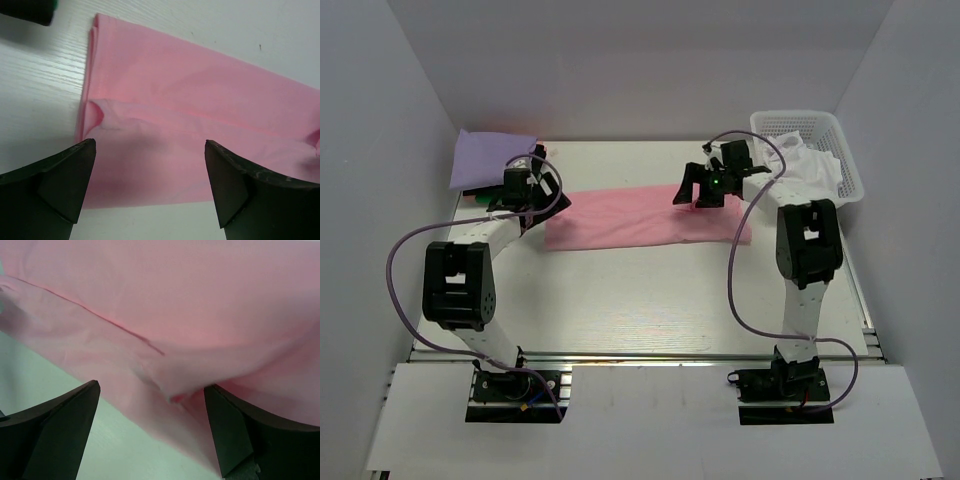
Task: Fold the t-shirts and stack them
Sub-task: Fold the other side of the tshirt into a rectangle, then rotate the tshirt 85 degrees
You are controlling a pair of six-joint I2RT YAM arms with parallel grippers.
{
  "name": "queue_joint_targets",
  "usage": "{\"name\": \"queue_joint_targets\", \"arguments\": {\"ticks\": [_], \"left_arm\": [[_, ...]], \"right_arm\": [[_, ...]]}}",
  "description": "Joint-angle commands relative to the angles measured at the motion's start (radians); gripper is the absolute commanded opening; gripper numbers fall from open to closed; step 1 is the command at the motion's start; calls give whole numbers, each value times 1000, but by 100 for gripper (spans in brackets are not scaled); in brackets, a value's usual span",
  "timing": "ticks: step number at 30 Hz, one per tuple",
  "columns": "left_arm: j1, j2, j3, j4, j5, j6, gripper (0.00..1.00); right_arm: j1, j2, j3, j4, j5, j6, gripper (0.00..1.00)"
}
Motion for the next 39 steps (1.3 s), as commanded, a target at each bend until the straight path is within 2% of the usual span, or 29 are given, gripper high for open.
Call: {"name": "queue_joint_targets", "arguments": {"ticks": [1, 4, 6, 11, 16, 20, 23, 27, 30, 32, 34, 35, 38, 39], "left_arm": [[-5, -57, -31, 74, 134, 71, 100], [-5, -21, -31, 130, 234, 94, 100], [-5, -2, -31, 162, 274, 103, 100], [-14, 91, 27, 197, 340, 115, 100], [-14, 213, 73, 197, 372, 125, 100], [-14, 225, 50, 144, 274, 115, 100], [-14, 199, -7, 67, 213, 115, 100], [-14, 99, -196, -8, 213, 68, 100], [-46, -5, -344, -100, 297, 47, 100], [-91, -58, -434, -110, 517, 91, 100], [-132, -115, -533, -191, 686, 137, 100], [-187, -131, -548, -281, 699, 137, 100], [-293, -200, -579, -378, 774, 161, 100], [-319, -217, -591, -378, 827, 161, 100]], "right_arm": [[18, 78, 81, 147, -107, 21, 90], [34, 152, 152, 226, -158, 46, 90], [41, 221, 264, 241, -199, 58, 90], [59, 256, 365, 235, -146, 55, 90], [65, 192, 309, 94, 59, -1, 90], [61, 132, 231, 8, 164, 17, 90], [61, 84, 157, -53, 239, 26, 90], [57, 95, 105, -99, 264, 58, 90], [53, 162, 143, -128, 248, 77, 90], [64, 214, 216, -127, 227, 83, 90], [65, 297, 297, -118, 134, 81, 90], [76, 334, 336, -93, 53, 86, 90], [120, 385, 393, 75, -78, 52, 90], [128, 446, 463, 76, -86, 36, 90]]}}
